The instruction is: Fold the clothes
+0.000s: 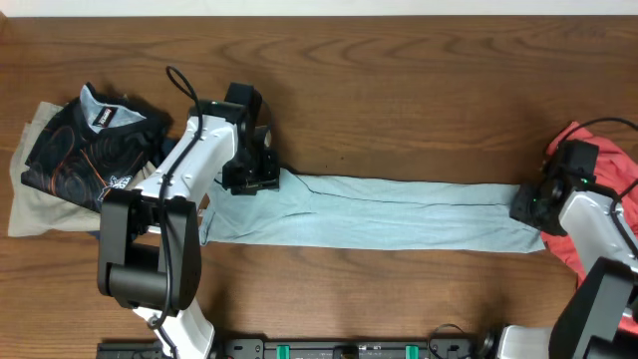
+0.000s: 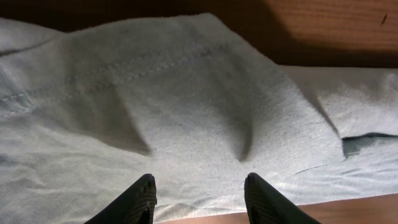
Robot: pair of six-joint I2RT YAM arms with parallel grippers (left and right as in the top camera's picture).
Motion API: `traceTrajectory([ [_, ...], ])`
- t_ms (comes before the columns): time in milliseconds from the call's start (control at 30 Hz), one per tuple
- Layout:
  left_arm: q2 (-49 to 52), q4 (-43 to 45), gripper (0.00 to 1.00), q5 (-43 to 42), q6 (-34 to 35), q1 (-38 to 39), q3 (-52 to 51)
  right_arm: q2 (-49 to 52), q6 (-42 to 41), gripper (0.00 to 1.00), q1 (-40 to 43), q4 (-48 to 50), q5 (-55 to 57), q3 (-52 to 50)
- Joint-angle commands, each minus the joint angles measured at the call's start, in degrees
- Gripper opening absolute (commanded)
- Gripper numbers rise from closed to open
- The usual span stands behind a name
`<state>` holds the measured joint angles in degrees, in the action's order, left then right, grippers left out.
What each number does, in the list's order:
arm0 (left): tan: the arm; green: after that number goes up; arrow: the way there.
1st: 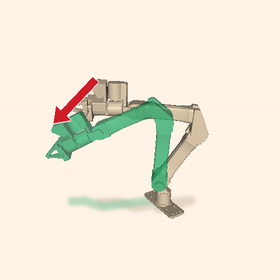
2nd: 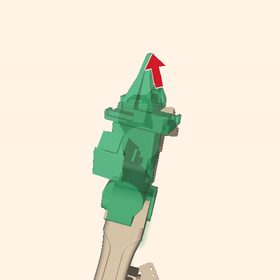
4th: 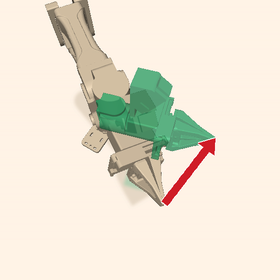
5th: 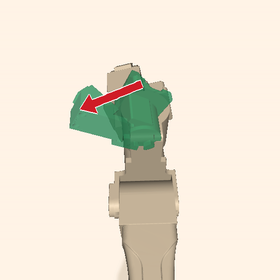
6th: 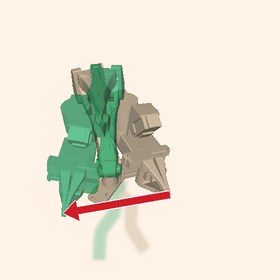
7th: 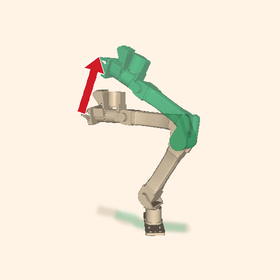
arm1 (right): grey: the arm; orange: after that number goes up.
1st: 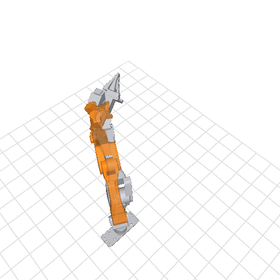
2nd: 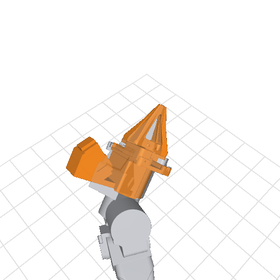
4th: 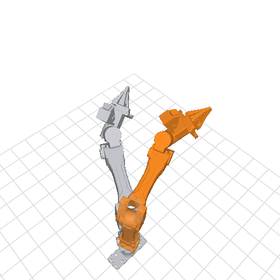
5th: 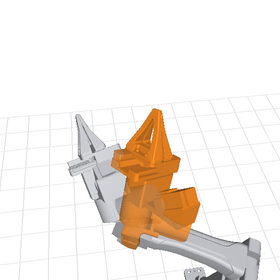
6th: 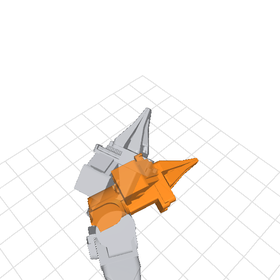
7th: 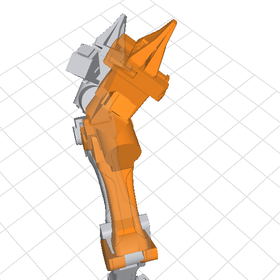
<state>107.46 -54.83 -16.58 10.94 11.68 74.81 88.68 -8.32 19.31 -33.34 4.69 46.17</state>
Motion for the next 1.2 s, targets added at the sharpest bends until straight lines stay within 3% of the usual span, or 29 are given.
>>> traceTrajectory([
  [0, -0.9, -0.1, 0.48, -0.3, 0.6, -0.1, -0.2, 0.5, 1.7, 0.4, 0.9, 1.2, -6.1, -0.6],
  [167, -0.9, 0.0, 0.48, -0.3, 0.6, -0.1, -0.2, -0.5, 1.7, 0.4, 4.5, 1.6, -12.8, 0.2],
  [300, -0.9, 0.5, 0.48, -0.3, 0.6, -0.1, -0.2, -1.8, 1.6, 0.06, 9.4, 1.7, -18.9, 0.8],
  [333, -0.9, 0.7, 0.48, -0.3, 0.6, -0.1, -0.2, -2.0, 0.9, 0.03, 10.8, 1.7, -19.6, 0.8],
  [567, -0.9, 1.4, 0.48, -0.3, 0.6, -0.1, -0.2, -2.1, 1.7, 0.06, 17.4, 1.5, -17.1, 0.8],
  [900, -0.9, 1.2, 0.48, -0.3, 0.6, -0.1, -0.3, -0.1, 1.5, 0.07, 17.4, 1.7, -11.4, -0.6],
  [1167, -0.9, 1.0, 0.49, -0.3, 0.6, -0.1, -0.3, 5.4, 1.6, 0.06, 17.4, 7.1, -10.9, -1.2],
])
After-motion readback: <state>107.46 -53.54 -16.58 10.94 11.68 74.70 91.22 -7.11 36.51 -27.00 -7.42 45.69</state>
